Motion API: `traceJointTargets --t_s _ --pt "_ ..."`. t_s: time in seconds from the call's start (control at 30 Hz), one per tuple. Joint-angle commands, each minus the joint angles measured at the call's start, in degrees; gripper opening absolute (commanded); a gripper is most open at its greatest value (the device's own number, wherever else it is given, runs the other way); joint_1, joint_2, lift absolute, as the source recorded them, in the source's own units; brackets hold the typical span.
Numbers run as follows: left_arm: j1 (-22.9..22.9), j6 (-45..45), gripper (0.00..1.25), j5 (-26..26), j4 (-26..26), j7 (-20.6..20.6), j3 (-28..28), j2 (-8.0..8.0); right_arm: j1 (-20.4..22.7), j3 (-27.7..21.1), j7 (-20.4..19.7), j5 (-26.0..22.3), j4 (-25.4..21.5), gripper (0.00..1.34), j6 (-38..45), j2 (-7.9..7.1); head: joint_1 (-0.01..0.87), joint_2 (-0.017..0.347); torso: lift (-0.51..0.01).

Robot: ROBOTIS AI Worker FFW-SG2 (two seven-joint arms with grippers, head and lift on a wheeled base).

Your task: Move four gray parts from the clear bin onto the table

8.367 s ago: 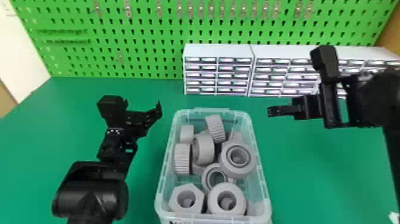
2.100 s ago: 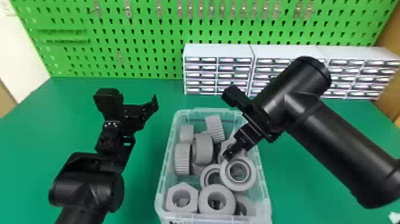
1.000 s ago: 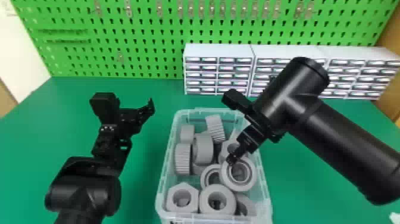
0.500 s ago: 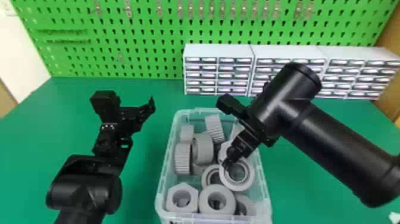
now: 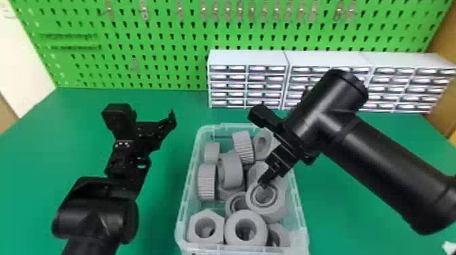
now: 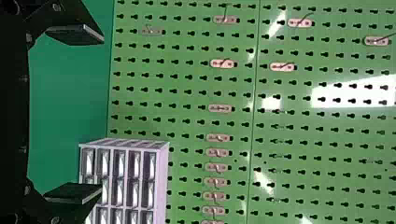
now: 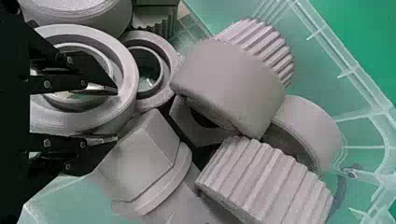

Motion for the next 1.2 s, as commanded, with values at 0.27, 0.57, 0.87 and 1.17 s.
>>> traceJointTargets --t_s 0.27,0.57,0.87,1.17 --pt "-0.08 -0.26 1.09 0.02 0.0 0.02 0.18 0.07 0.15 0.08 0.0 0.66 -0.01 0.31 0.08 0.1 0.693 0.072 -0.052" --pt "-0.51 -0.35 1.09 0.11 0.0 0.11 -0.26 -0.02 -0.2 -0.8 0.0 0.75 -0.01 0.28 0.08 0.27 0.693 0.072 -0.052" --pt "-0.34 -0.35 1.09 0.02 0.0 0.38 -0.43 -0.02 -0.2 -3.17 0.0 1.45 -0.1 0.28 0.08 0.62 0.693 0.072 -0.052" --pt "-0.16 -0.35 1.09 0.02 0.0 0.73 -0.7 -0.02 -0.47 -5.46 0.0 2.77 -0.62 0.28 0.43 0.71 0.693 0.072 -0.052"
